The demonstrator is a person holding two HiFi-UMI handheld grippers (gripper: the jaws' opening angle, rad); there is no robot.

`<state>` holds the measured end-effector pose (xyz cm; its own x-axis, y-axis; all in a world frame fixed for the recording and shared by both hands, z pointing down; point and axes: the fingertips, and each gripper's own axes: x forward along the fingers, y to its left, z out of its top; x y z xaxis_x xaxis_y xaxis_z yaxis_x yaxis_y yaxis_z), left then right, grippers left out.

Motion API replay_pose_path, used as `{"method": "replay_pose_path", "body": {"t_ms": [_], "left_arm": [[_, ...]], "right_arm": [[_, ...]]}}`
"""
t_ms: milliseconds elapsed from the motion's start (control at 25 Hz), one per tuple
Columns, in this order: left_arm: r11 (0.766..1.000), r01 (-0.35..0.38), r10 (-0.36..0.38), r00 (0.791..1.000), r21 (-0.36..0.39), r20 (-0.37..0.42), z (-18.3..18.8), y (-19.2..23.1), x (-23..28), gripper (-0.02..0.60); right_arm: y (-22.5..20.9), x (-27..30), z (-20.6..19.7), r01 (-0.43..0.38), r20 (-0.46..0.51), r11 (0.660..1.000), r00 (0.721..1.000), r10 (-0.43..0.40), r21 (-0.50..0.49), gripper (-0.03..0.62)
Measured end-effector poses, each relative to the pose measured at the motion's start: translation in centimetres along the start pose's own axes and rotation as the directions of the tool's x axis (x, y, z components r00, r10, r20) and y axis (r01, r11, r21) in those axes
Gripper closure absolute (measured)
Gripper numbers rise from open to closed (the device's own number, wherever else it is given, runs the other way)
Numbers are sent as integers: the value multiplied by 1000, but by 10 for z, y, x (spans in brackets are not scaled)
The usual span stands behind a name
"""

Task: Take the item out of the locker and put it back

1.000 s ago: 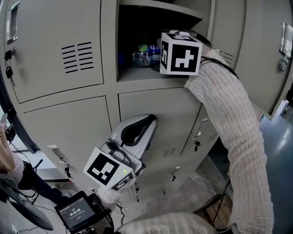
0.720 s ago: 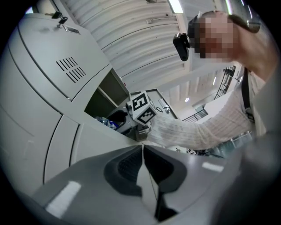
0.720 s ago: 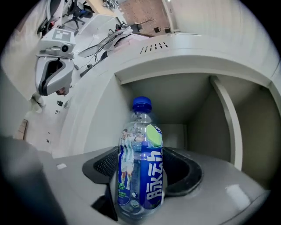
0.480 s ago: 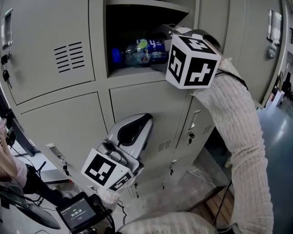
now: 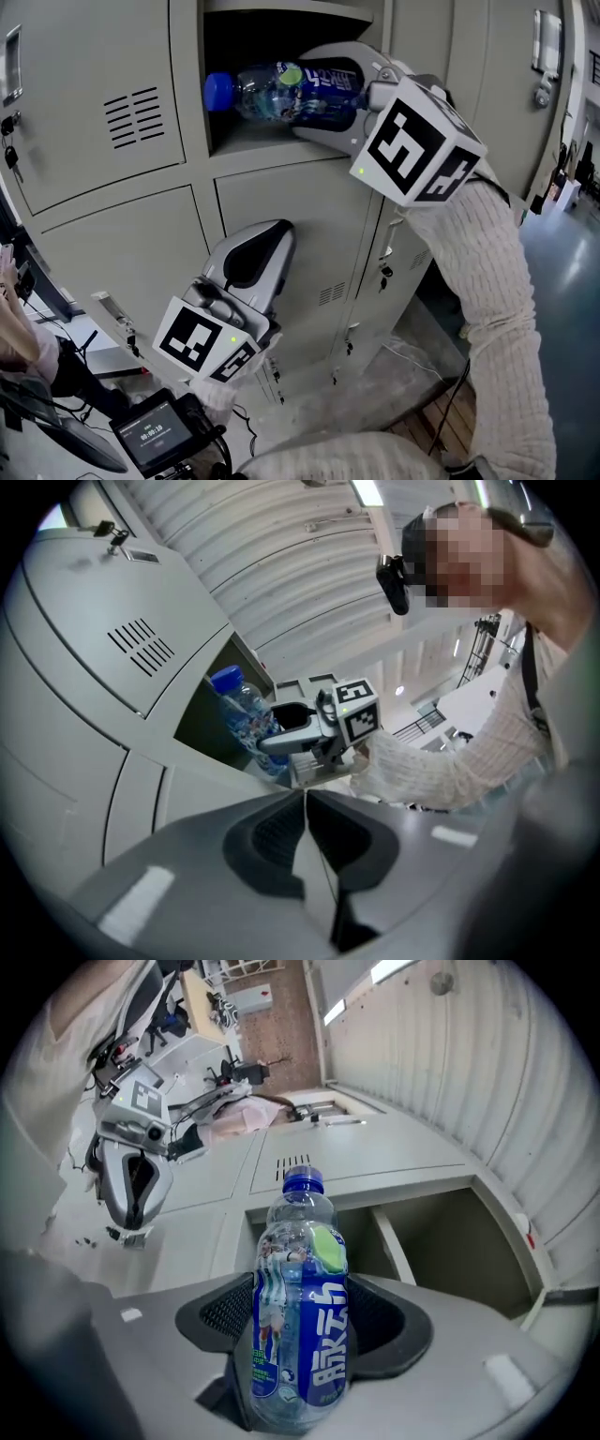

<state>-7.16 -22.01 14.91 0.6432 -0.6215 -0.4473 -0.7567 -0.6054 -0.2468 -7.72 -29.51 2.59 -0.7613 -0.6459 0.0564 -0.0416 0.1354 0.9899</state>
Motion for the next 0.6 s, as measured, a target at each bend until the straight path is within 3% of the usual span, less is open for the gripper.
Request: {"method": "replay_pose_path", "body": {"t_ms": [200,360,480,600], "left_arm": [[999,-15,16,1000,33,-18,1,6,-1,574],[997,-31,33,999,65,-24,3,9,-3,574],[995,-32,36,999,91,-37,2,10,-4,574],[994,-38,43,998,99,-49,-2,11,-7,574]], "right_arm": [[-3,-28,22,51,169,994,983,-67,97,276],[-4,-47,32,96,290,967,943,-164,236,276],[-2,-58,30,130,335,921,905,-262,368,276],[5,-67,19,133,344,844,872,-349,520,276]]}}
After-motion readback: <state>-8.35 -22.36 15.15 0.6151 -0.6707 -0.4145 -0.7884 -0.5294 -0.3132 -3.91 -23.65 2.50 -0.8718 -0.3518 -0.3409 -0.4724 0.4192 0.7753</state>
